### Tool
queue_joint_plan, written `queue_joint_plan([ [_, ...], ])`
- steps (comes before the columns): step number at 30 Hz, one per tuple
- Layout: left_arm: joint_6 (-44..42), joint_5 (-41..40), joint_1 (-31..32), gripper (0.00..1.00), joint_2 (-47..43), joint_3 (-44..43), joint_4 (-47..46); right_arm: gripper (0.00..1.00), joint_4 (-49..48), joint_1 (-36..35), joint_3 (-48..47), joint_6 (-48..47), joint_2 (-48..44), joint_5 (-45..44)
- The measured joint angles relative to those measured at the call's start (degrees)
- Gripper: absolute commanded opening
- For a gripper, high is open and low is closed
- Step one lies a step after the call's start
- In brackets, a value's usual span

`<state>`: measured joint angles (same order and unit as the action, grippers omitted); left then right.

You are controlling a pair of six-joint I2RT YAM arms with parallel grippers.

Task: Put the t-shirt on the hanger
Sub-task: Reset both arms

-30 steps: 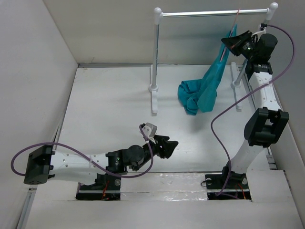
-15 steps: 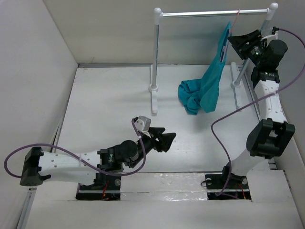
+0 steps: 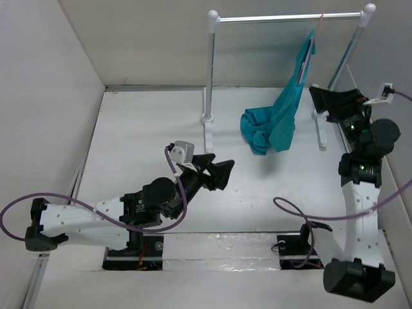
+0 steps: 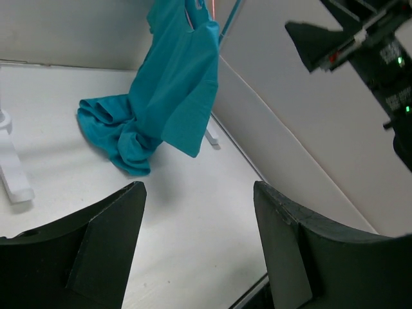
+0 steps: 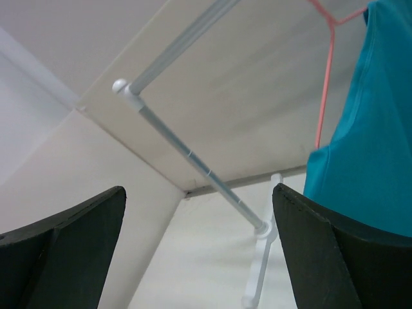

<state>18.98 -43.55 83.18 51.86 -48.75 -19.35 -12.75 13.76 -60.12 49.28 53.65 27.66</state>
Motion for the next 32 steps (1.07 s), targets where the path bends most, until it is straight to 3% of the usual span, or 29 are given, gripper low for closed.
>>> queue_joint_plan([
  [5, -0.50, -1.81, 0.00, 0.65, -3.17, -1.16, 3.13, 1.00, 5.44, -1.77, 5.79, -1.14, -11.65, 2.34],
  [14, -2.19, -5.07, 0.00, 0.65, -17.03, -1.11, 3.89, 1.00, 23.02, -6.82, -9.60, -12.15, -22.08, 3.15],
  [21, -3.82, -5.31, 0.00, 0.63, -24.52, 0.07, 0.74, 1.00, 25.81, -7.87, -14.38, -16.11, -35.69, -2.80],
  [32, -5.03, -3.80, 0.00, 0.63, -21.90, 0.42, 1.20, 1.00, 29.42, -7.87, -13.44, -17.14, -34.45, -5.49],
])
